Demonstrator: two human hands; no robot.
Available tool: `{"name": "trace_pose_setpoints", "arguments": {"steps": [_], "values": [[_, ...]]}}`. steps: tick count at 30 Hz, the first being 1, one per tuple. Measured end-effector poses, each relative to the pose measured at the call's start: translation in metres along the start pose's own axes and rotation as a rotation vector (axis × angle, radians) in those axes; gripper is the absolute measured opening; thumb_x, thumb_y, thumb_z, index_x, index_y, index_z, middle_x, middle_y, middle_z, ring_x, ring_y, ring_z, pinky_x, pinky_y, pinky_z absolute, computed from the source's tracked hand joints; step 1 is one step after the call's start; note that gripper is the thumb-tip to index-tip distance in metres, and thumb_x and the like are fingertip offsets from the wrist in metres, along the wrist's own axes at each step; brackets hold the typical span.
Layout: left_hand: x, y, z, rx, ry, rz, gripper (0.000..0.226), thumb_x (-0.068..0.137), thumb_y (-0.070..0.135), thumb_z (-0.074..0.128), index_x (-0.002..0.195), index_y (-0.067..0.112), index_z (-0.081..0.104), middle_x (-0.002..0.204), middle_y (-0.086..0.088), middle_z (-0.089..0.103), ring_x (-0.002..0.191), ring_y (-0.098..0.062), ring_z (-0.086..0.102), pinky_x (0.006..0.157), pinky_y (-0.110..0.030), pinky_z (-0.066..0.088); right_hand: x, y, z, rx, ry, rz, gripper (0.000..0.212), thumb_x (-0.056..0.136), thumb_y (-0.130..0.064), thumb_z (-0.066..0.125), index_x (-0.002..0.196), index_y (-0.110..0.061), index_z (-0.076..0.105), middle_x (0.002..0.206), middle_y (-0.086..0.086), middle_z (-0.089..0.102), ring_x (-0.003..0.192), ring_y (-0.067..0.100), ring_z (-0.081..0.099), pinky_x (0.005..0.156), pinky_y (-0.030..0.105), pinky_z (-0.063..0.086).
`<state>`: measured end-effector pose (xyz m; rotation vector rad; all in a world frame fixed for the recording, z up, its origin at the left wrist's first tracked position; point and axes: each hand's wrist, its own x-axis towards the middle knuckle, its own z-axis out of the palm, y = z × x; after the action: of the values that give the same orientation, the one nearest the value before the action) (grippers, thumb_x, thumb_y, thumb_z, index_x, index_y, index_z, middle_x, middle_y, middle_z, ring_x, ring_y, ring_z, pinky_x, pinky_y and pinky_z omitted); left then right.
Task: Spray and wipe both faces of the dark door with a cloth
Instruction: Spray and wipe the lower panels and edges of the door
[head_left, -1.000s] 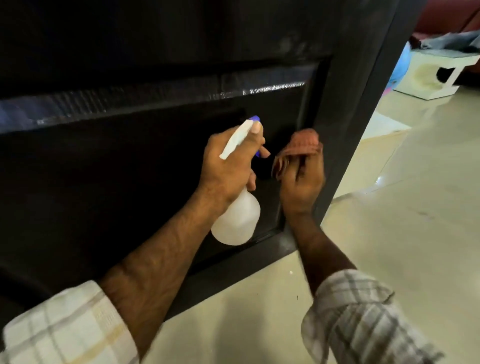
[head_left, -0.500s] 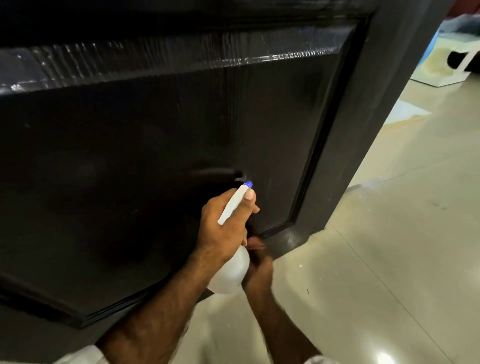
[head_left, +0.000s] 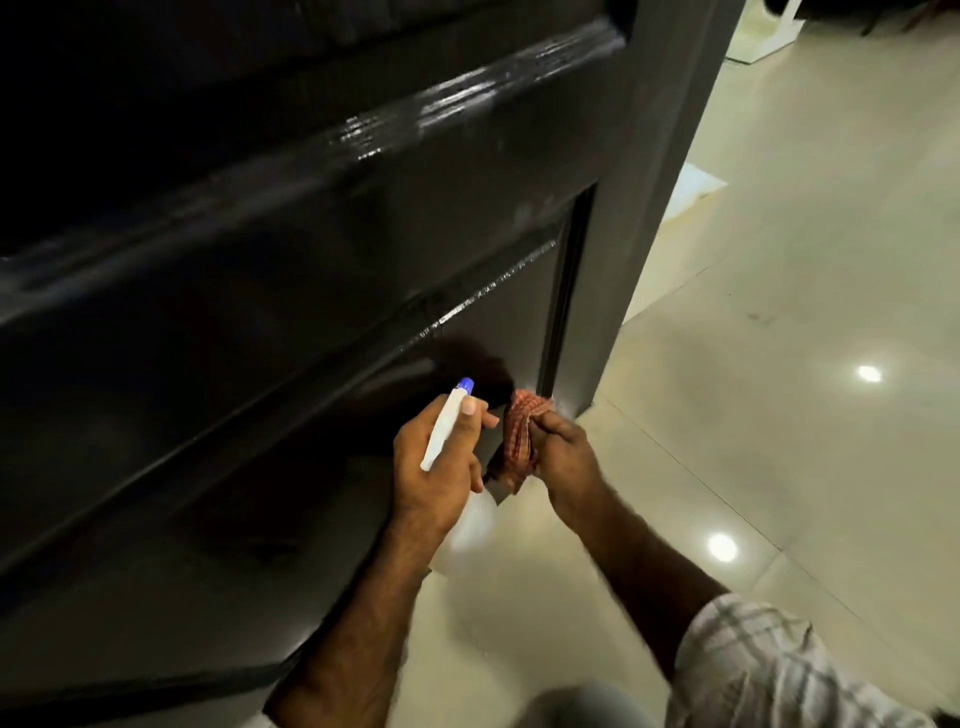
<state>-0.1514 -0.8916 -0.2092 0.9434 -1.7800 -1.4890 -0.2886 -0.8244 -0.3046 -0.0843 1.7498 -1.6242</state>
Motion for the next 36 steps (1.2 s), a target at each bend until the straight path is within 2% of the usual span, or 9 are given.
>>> {"name": "trace_pose_setpoints", "arguments": {"steps": [8,14,18,20,24,28,30,33,36], "values": [[0.009,0.043,0.011,-0.02,-0.043,-0.029,0.038,0.097,0.053,0.054,0.096,0.022,0.075,0.088,0.001,0.078,0.048,-0.019,0.056,0.047,-0.029,0.051,-0.023,-0.05,-0.019,0.127,0.046,0.059,0.025,0.113,-0.018,0.052,0.118,-0.023,0.075,0.124,0.011,0.076,0.118,0.035,0.071,0.109,0.063,0.054],[0.007,0.068,0.028,0.095,-0.085,-0.031,0.037,0.104,0.041,0.063,0.078,0.016,0.07,0.072,-0.016,0.07,0.043,-0.024,0.054,0.044,-0.029,0.044,-0.031,-0.094,-0.041,0.246,0.003,0.02,0.029,0.114,-0.018,0.046,0.127,-0.018,0.072,0.123,0.009,0.077,0.116,0.029,0.072,0.11,0.053,0.054],[0.002,0.08,0.049,0.208,-0.166,-0.114,0.03,0.099,0.031,0.073,0.073,0.016,0.068,0.066,-0.011,0.066,0.044,-0.013,0.053,0.046,-0.025,0.044,-0.03,-0.131,-0.066,0.272,-0.035,-0.066,0.027,0.115,-0.017,0.045,0.111,-0.029,0.069,0.11,-0.004,0.075,0.1,0.016,0.072,0.083,0.032,0.058],[0.002,0.086,0.056,0.231,-0.186,-0.144,0.023,0.098,0.031,0.074,0.081,0.018,0.07,0.07,-0.007,0.069,0.046,-0.01,0.056,0.047,-0.025,0.045,-0.034,-0.143,-0.069,0.23,-0.074,-0.122,0.03,0.114,-0.017,0.047,0.107,-0.036,0.068,0.109,-0.006,0.075,0.099,0.013,0.072,0.077,0.026,0.056],[0.004,0.109,0.057,0.159,-0.118,-0.153,0.026,0.097,0.037,0.075,0.11,0.014,0.071,0.09,-0.007,0.078,0.048,-0.017,0.059,0.049,-0.028,0.049,-0.048,-0.153,-0.06,0.149,-0.087,-0.298,0.036,0.113,-0.014,0.051,0.112,-0.046,0.067,0.107,-0.016,0.077,0.106,0.013,0.074,0.08,0.022,0.059],[0.003,0.143,0.037,0.107,-0.032,-0.03,0.018,0.098,0.03,0.073,0.106,0.014,0.074,0.091,-0.003,0.08,0.048,-0.024,0.057,0.049,-0.032,0.05,-0.042,-0.189,-0.031,0.039,-0.002,-0.59,0.039,0.108,-0.016,0.059,0.12,-0.053,0.064,0.115,-0.021,0.073,0.113,0.005,0.071,0.104,0.038,0.059],[0.002,0.157,0.023,0.125,0.011,0.033,0.018,0.097,0.03,0.073,0.1,0.013,0.076,0.09,-0.003,0.081,0.046,-0.023,0.058,0.05,-0.034,0.052,-0.034,-0.207,-0.012,-0.021,0.082,-0.743,0.035,0.103,-0.021,0.064,0.127,-0.046,0.063,0.125,-0.015,0.068,0.119,0.007,0.067,0.109,0.044,0.056],[-0.001,0.173,-0.001,0.109,0.107,0.082,0.016,0.096,0.027,0.073,0.098,0.011,0.076,0.087,-0.006,0.08,0.044,-0.023,0.057,0.049,-0.034,0.05,-0.05,-0.207,0.023,-0.076,0.154,-0.928,0.034,0.098,-0.019,0.067,0.131,-0.025,0.06,0.13,-0.004,0.057,0.114,0.014,0.063,0.099,0.045,0.058],[-0.004,0.184,-0.028,0.07,0.198,0.1,0.014,0.098,0.021,0.072,0.097,0.008,0.076,0.087,-0.008,0.08,0.042,-0.026,0.054,0.05,-0.035,0.048,-0.062,-0.183,0.031,-0.361,0.054,-1.224,0.035,0.091,-0.01,0.069,0.125,-0.018,0.064,0.13,0.007,0.054,0.108,0.02,0.06,0.091,0.04,0.057]]}}
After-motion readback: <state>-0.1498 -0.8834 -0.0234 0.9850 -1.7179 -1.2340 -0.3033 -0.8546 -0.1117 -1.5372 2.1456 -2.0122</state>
